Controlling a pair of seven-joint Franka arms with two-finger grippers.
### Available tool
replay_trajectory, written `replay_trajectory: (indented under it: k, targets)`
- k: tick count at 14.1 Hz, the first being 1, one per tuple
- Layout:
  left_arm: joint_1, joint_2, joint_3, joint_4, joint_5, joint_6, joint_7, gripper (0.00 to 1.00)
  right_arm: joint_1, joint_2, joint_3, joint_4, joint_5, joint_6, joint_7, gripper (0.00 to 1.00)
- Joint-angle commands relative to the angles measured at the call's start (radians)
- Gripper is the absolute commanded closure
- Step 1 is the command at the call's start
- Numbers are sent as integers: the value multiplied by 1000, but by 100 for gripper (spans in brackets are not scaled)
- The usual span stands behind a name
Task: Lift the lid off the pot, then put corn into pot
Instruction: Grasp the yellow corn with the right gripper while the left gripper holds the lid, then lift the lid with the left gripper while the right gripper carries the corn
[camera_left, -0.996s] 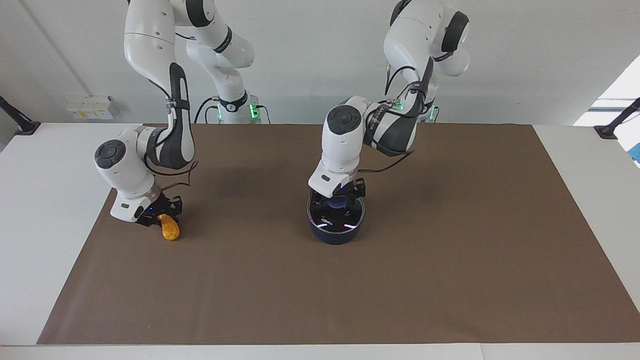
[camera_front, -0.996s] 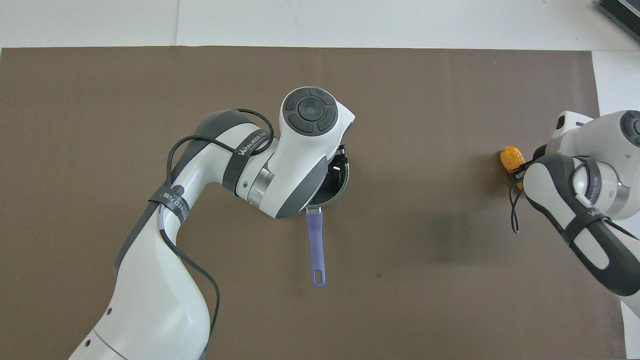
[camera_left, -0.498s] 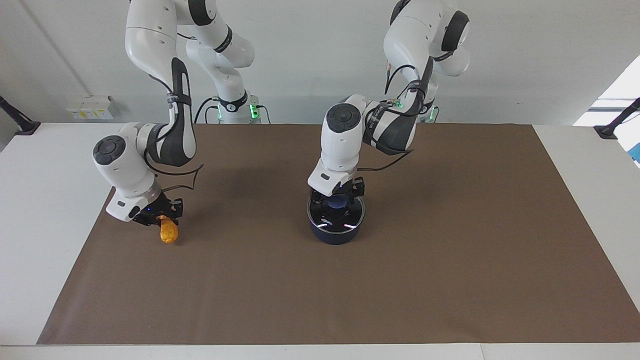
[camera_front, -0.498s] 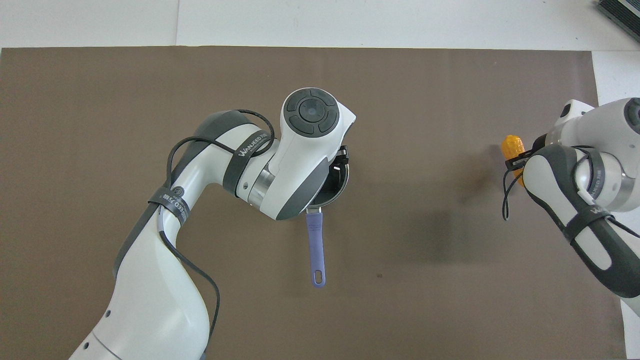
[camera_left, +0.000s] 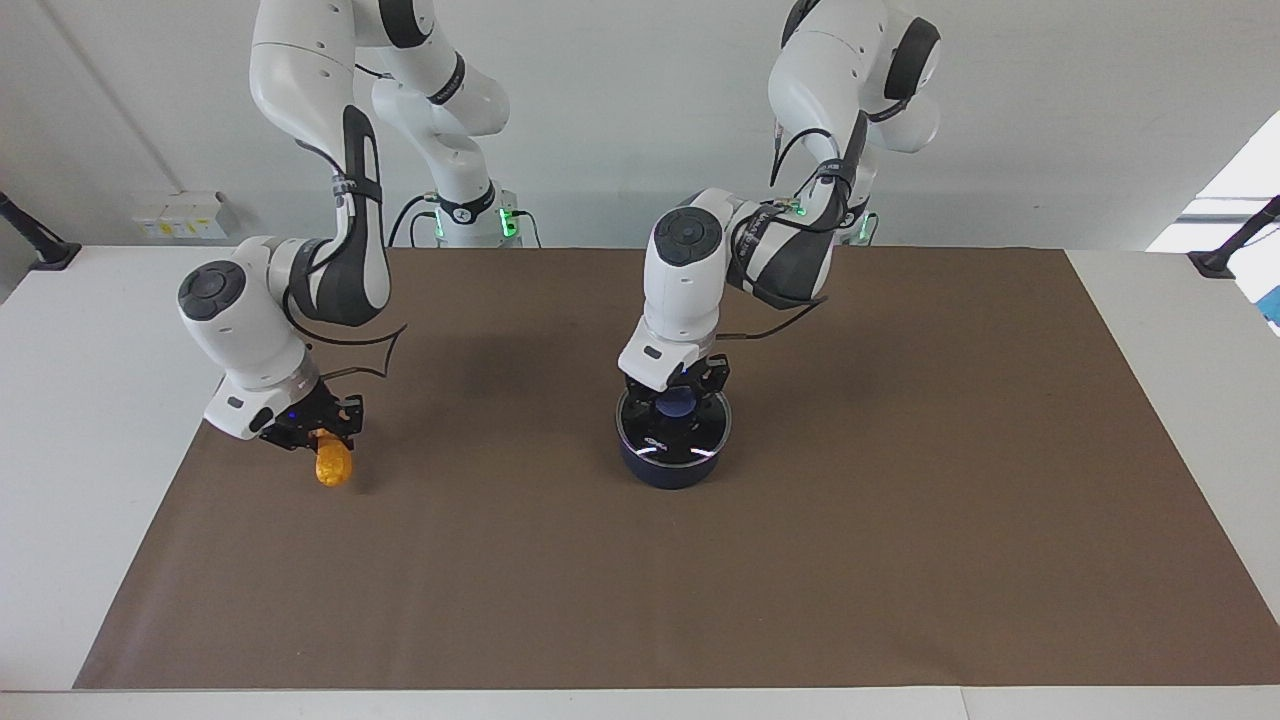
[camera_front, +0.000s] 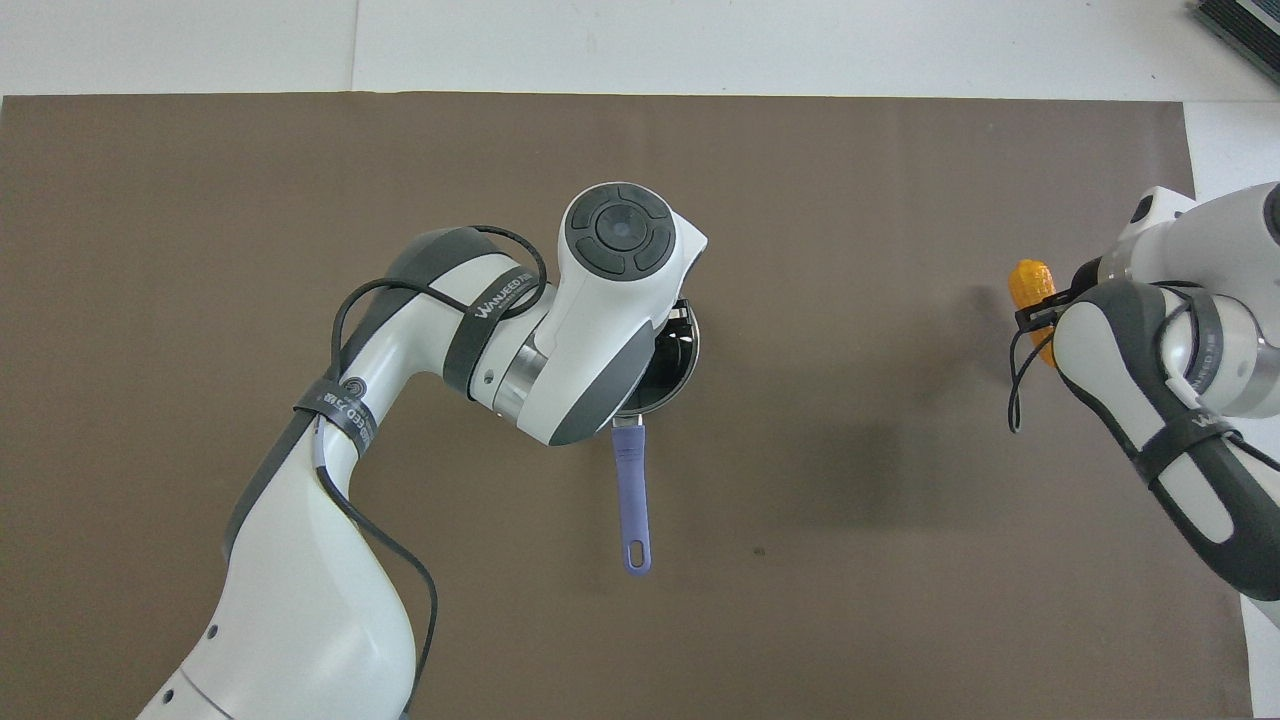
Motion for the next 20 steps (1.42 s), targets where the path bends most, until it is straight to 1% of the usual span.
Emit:
replay_trajectory:
  k: [1,3,6,7,8,9,11,13,15,17,20]
  targets:
    - [-12,-38,13,-42,-10,5,-13,67,13,-32,5,8,18,-29,47,100]
    - [-12,-40,13,-38,-10,-3,-12,67,25,-65,5,17,18,-75,87,100]
    - [-12,-61,13,-35,-13,-9,-13,67,39,-119,7,59,11,-187,134,100]
    - [-11,-72,14,-35,-17,-12,-22,72,50,-139,8,66,10,-215,141,100]
    - [-9,-89,16,-35,-17,-18,-30,82,67,-160,7,66,7,-236,144,100]
    - [-2,-101,14,-35,-16,-21,-31,95,73,-179,7,66,2,-253,153,100]
    - [1,-116,25,-36,-16,-19,-33,100,83,-197,16,68,-1,-279,194,100]
    - [20,-142,29,-47,-16,-19,-24,100,131,-202,16,66,-4,-283,265,100]
    - [63,-171,30,-61,-14,-55,4,100,181,-202,16,66,-5,-283,355,100]
    - [112,-210,30,-120,-13,-56,65,100,243,-205,16,66,-7,-283,462,100]
    - [179,-227,30,-169,-2,-50,132,100,341,-200,16,66,-7,-275,631,100]
